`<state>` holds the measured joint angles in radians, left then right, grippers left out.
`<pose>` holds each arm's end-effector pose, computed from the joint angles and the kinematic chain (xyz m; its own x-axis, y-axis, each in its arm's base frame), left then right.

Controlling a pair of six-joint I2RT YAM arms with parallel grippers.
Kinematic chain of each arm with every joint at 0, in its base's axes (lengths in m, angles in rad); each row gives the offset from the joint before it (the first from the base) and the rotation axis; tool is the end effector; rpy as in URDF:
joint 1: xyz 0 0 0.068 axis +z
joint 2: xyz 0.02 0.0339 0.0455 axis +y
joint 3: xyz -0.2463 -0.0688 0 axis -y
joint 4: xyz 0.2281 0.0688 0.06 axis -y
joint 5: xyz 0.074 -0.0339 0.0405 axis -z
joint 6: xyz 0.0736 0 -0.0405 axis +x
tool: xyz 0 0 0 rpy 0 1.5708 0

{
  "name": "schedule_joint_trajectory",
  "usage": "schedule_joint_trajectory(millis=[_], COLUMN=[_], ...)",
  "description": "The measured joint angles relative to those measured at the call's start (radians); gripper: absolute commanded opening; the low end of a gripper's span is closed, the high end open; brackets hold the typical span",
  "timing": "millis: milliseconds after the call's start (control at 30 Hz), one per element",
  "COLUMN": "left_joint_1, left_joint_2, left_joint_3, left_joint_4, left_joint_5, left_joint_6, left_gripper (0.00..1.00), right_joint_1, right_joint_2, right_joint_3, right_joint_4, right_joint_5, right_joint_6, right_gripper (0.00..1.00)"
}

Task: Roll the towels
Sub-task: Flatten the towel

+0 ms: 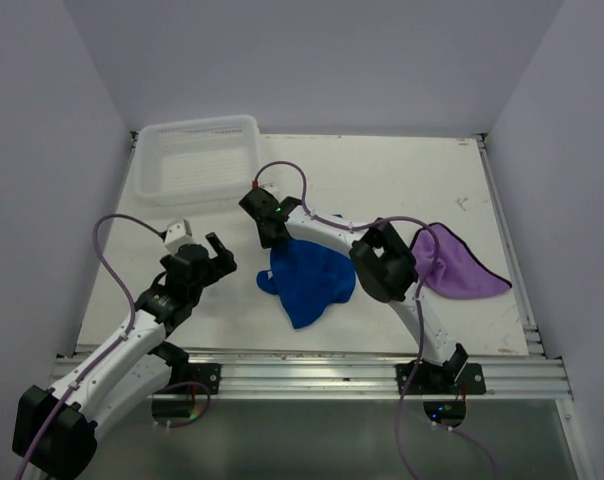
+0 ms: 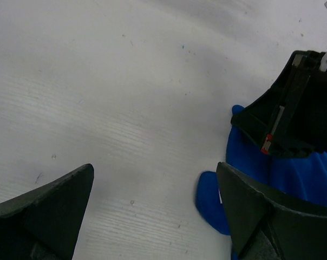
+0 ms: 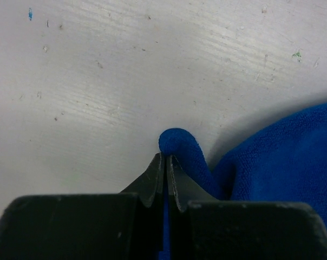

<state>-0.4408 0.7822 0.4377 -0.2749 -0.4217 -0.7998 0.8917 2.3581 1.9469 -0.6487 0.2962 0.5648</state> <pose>0.1894 -0.0560 0.1846 -0.4289 -0.5212 -0.7378 -0.3153 0.8518 -0.4184 0.3296 0.3741 0.1252 -0.8132 -0.1924 -0.5493 -0.2597 0.9646 0.0466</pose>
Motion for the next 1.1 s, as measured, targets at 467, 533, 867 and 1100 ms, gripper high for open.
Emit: schedule_joint_trajectory(millis=[467,533,867,1100], left_joint_1=[0.000,0.000,0.000,-0.010], left_joint_2=[0.221,0.265,0.457,0.518], left_joint_3=[-0.124,-0.132,-0.117,-0.096], left_joint_4=[0.336,0.389,0.521,0.555], left_joint_5=[0.455,0.500,0.571,0.573], left_joint_6=[0.035,0.035,0.062,0.064], left_gripper=[0.81,0.77,0.57,0.35], right_joint_1=[-0.135,-0.170,-0.181,-0.180], right_joint_2=[-0.465,-0.562,-0.667,-0.735], right_joint_3=[-0.387,-0.442,-0.676,-0.752], right_joint_4=[0.099,0.134,0.215,0.218], right_joint_5=[-0.121,-0.132,-0.179,-0.183], right_joint_6=[0.077,0.091,0.132,0.135], right_gripper=[0.00,0.00,0.00,0.00])
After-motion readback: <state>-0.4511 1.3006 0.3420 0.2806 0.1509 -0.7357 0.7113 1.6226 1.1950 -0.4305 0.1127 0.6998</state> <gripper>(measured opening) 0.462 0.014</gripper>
